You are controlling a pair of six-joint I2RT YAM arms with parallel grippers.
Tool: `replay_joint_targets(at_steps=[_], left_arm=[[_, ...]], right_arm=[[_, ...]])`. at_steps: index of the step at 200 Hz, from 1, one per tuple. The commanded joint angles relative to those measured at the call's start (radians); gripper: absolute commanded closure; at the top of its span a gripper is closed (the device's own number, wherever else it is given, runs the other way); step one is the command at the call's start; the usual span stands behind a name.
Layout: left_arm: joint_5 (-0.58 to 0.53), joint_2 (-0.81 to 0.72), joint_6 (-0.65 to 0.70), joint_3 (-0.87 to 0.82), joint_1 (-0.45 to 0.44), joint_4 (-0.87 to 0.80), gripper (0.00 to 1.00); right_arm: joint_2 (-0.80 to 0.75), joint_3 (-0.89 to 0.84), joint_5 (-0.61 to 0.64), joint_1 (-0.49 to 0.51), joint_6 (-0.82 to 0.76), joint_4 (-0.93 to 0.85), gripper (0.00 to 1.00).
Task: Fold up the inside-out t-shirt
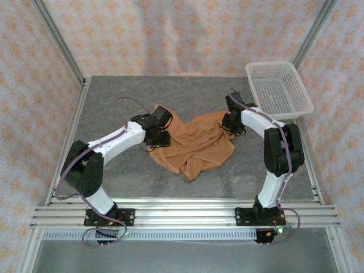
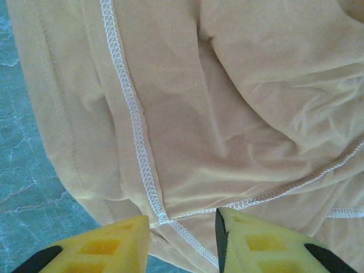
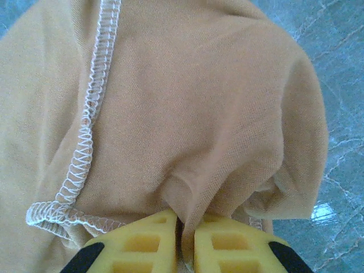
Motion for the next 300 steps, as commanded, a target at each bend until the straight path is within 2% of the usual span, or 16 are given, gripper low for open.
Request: replay_joint_targets(at_steps=[1,24,45,81,206,216,238,247,265,300], left_arm=[[0.003,0.024,0.008,-0.024,-0.005,0.01,0.63],[-0.009,0.01,0.006,-0.058,-0.005,0.011,0.57],[-0.018,-0.01,0.005,-0.1,-0.005,0.022,0.56],[0.047,-0.015,-0.016,-0.145,-0.005,0.083,0.6],[0.018,0.071,-0.017,-0.127,-0.013,0.1,0.64],[0.013,0.073,-0.017,-0.125,-0.014,0.097,0.69],[-0.003,0.063,-0.021,-0.116,-0.014,0.083,0.9],[-0.008,0.056,-0.022,-0.107,-0.014,0.071,0.95],[-0.019,0.037,-0.021,-0.077,-0.014,0.042,1.0],[-0.037,0.009,-0.005,-0.004,-0.013,-0.025,1.0]], right_arm=[[0.002,0.035,0.034,-0.002,-0.018,-0.039,0.87],[-0.001,0.04,0.032,-0.002,-0.022,-0.044,0.86],[0.0,0.041,0.034,-0.003,-0.029,-0.049,0.86],[0.008,0.041,0.028,-0.002,-0.027,-0.049,0.86],[0.016,0.061,0.025,-0.002,-0.035,-0.059,0.85],[0.016,0.06,0.025,-0.002,-0.035,-0.059,0.85],[0.016,0.06,0.023,-0.002,-0.036,-0.058,0.87],[0.016,0.063,0.025,-0.002,-0.037,-0.06,0.89],[0.016,0.064,0.025,-0.002,-0.041,-0.066,0.9],[0.007,0.067,0.024,-0.002,-0.046,-0.073,0.94]])
